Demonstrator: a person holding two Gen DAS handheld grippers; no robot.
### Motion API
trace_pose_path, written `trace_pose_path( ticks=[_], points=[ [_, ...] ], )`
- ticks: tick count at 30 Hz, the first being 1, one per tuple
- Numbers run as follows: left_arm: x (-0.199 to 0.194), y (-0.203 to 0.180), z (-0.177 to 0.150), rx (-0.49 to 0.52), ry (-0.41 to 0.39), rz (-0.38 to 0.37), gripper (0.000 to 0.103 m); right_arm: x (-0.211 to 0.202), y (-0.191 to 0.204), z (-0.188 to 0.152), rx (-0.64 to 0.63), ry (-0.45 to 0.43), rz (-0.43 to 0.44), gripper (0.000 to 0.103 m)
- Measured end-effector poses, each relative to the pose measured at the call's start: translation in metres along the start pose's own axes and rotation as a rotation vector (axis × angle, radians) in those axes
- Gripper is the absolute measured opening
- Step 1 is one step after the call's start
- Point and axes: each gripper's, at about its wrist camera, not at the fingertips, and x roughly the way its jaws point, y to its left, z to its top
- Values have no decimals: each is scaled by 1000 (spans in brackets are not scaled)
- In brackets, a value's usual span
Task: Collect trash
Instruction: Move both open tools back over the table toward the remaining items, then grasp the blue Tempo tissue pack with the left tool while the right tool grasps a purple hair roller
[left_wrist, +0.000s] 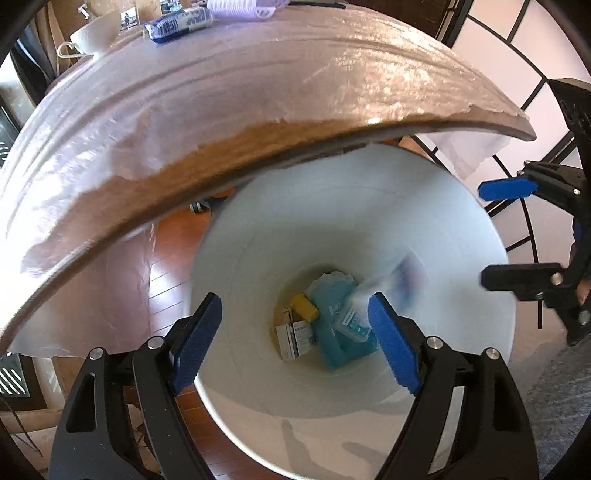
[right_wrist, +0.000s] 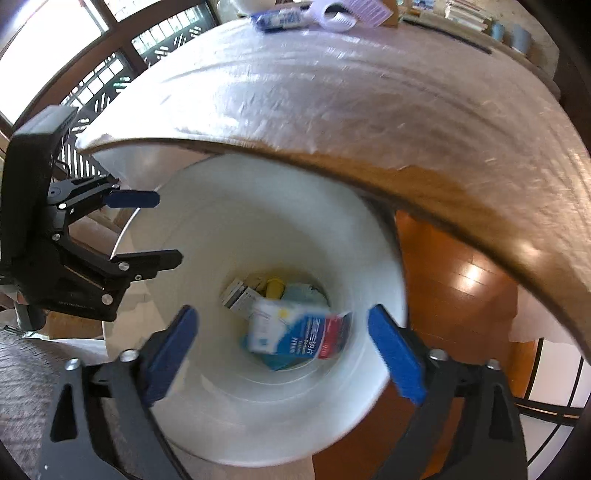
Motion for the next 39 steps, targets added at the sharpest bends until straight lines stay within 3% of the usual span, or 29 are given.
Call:
trace_pose_path(
  ticks=[7,12,15,17,19,21,25,31,35,39],
  points=[
    [-27,4,14,-30,-54,-31,83,-22,-9,12,13,-42,14,98],
    [-79,5,33,1,-177,-49,83,-73,2,32,-44,-189,-3,98],
    [-111,13,54,-11,-301,29,101,-104,9,55,-89,-325,-125,99],
    [-121,26,66,-45,-356,67,101,-117,13,72,-100,-423,-237,99],
    [-126,48,86,-118,-387,97,101,-121,13,87,-86,-491,-283,99],
    [-127,63,100,-159,-414,75,101,-119,9,103,-53,-524,-301,99],
    [-116,90,129,-185,-413,83,101,-106,-7,140,-41,-521,-208,99],
    [-82,100,170,-150,-374,140,101,-76,-37,205,34,-477,-271,99],
    [-57,108,190,-145,-347,153,101,-58,-55,240,94,-459,-242,99],
    [-35,116,202,-138,-324,158,101,-24,-58,257,60,-381,-202,99]
  ],
)
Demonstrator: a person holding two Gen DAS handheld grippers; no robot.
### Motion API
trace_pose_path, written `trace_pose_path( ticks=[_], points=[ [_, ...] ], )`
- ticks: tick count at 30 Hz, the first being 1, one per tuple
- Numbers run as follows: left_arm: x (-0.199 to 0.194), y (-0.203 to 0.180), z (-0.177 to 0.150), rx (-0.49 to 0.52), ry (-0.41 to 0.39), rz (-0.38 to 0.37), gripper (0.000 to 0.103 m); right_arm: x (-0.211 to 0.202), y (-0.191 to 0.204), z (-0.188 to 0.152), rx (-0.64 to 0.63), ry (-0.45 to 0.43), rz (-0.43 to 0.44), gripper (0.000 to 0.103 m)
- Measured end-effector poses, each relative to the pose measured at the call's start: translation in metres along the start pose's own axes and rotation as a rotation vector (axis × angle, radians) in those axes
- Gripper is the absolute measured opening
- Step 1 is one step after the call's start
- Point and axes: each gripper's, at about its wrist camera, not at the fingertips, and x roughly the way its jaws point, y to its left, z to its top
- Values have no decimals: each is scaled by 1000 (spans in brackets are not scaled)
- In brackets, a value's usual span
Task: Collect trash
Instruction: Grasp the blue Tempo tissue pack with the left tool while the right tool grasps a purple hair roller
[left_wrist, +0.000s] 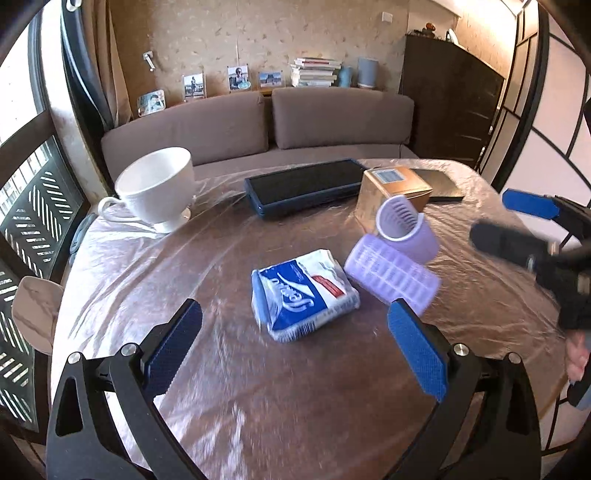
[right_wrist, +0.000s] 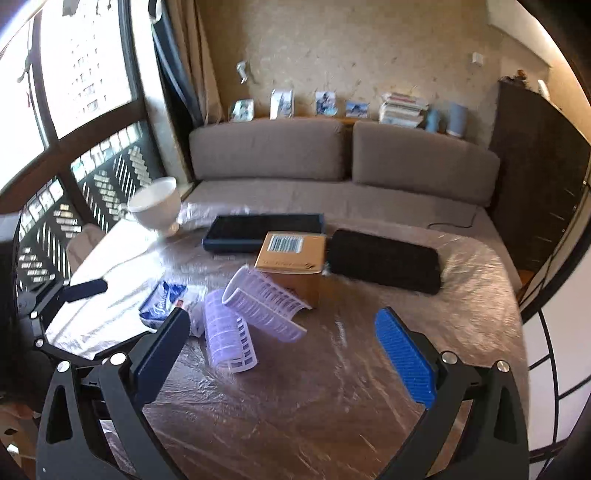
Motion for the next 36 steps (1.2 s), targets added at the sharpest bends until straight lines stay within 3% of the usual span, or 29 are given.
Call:
trace_pose_path(
  ticks=[3,6,14,17,24,27,32,33,34,36],
  points=[
    [15,4,1,9,18,6,101,9,11,-13,-32,42,36,99],
    [27,8,1,25,40,17,101,20,15,-21,-43,72,37,92],
    [36,16,11,77,47,-96,101,39,19,-28,-72,117,96,88],
    [40,19,17,120,64,-156,101,42,23,-31,-101,121,92,87],
    [43,17,17,236,67,-174,101,46,36,-32,-177,105,42,86],
    [47,17,17,254,84,-181,88,53,39,-31,-184,120,43,76],
    [52,18,12,264,104,-182,74,59,41,-29,-187,125,22,75],
    [52,18,11,266,101,-187,69,59,42,-29,-191,125,20,75],
    [51,18,10,263,100,-190,58,59,43,-28,-194,122,20,75],
    [49,21,10,235,94,-201,55,57,44,-27,-194,113,40,70]
  ],
)
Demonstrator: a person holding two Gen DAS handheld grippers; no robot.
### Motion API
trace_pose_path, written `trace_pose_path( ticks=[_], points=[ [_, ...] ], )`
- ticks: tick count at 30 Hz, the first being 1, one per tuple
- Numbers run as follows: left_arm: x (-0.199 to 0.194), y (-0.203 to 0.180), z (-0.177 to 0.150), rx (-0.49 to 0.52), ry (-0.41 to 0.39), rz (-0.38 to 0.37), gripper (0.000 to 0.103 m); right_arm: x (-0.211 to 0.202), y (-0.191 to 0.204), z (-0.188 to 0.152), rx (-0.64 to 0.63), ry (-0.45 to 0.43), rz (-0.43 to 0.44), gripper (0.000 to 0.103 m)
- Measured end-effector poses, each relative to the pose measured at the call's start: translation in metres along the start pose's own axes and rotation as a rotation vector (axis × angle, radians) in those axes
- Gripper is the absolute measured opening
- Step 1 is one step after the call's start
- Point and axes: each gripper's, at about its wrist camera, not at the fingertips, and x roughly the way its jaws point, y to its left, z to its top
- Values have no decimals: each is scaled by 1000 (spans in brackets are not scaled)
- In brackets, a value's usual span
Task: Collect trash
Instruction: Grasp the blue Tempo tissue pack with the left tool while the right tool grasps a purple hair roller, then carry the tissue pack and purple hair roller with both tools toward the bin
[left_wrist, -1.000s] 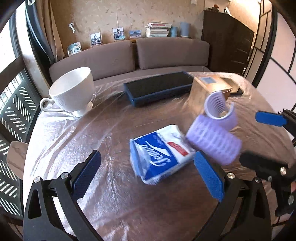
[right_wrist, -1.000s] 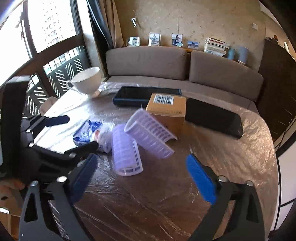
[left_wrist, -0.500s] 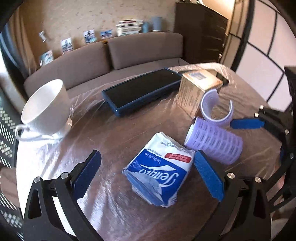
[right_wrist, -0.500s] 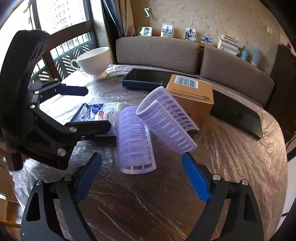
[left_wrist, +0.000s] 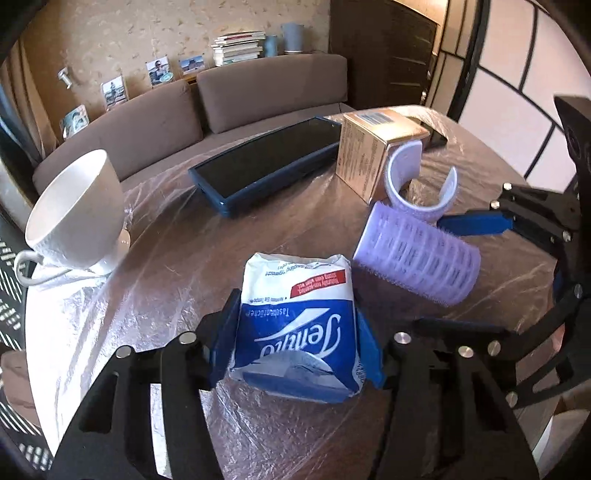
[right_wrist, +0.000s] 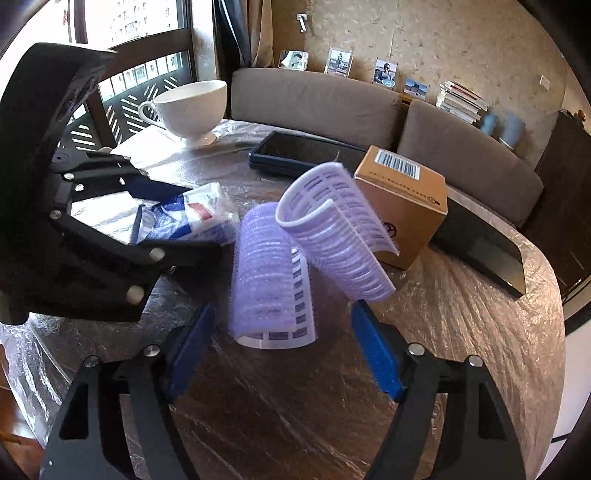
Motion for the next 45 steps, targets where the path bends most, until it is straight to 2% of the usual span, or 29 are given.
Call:
trace_pose_path(
  ticks=[1,3,4,6,14,23,27,30,33,45],
  points=[
    [-1,1,0,-9,-5,-7,54,0,1,1,-1,1,12,59],
    [-3,0,0,-23,-16,-26,53,3,1,2,6,12,48,50],
    [-4,0,0,-27,-9,-43,53,4,0,2,15,15,70,48],
    [-7,-4,-1,-19,-14,-29,53,3,-1,2,25,14,88,45],
    [-17,-1,-9,-64,-25,-23,53,-17,-17,-12,182,9,285,42],
    [-34,-13,-21,-123,-51,-59,53,-49,-28,-37,365,9,497,42],
    [-43,-26,-25,-129,-69,-78,53,-64,-39,-44,448,-42,555,42],
    [-49,-36,-29,-125,-72,-77,53,-70,-45,-49,487,-50,562,42],
    [-53,-42,-32,-136,-73,-86,53,-78,-53,-58,550,-80,633,42],
    [-76,-59,-45,-162,-89,-37,53,-100,-48,-75,507,-79,505,42]
  ],
)
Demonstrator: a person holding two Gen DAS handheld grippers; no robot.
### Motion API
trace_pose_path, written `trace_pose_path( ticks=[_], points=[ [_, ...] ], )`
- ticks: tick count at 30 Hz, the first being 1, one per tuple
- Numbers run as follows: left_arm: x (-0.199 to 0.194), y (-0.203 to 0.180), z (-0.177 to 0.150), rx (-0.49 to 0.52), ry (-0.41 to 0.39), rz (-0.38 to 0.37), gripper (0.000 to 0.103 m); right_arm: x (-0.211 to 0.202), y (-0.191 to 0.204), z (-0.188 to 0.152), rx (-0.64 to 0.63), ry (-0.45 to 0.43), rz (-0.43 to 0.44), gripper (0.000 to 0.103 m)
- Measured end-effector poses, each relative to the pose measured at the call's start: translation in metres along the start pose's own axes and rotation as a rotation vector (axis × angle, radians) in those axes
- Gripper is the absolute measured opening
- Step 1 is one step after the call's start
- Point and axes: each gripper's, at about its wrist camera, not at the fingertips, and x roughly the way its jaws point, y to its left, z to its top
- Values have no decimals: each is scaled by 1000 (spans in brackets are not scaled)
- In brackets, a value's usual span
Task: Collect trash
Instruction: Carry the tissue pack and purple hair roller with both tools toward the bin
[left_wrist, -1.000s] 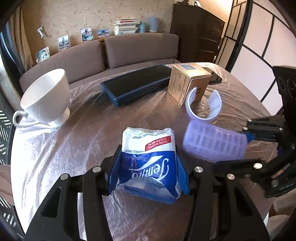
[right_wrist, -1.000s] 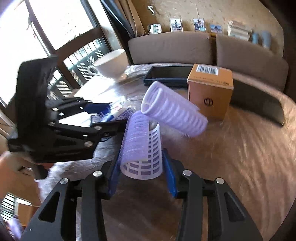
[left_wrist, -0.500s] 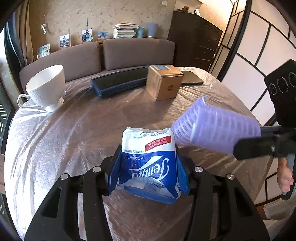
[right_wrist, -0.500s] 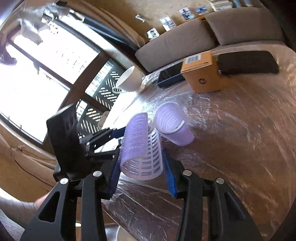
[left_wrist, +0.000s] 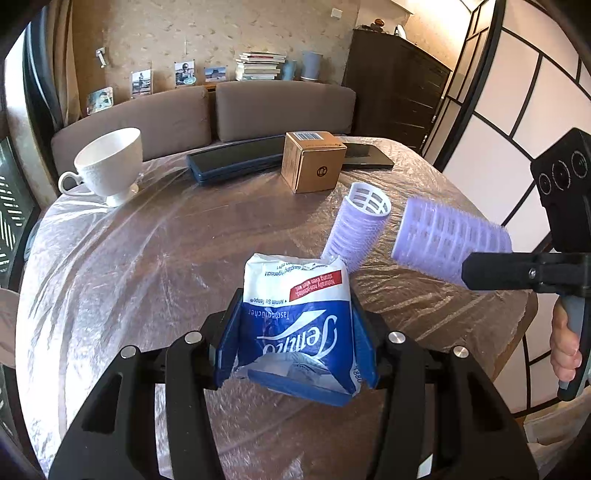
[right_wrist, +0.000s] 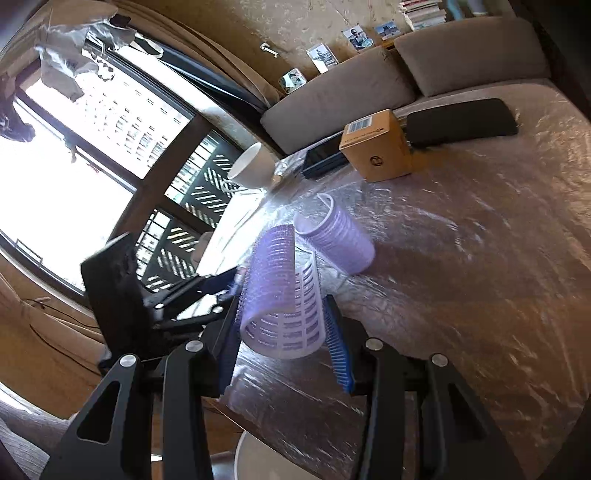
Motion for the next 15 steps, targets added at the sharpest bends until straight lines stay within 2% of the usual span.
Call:
trace_pose_path(
  ticks=[15],
  points=[
    [-17,-25,-12,11,-2,37,53,-21,-9,-20,-26,-2,-102,42]
  ],
)
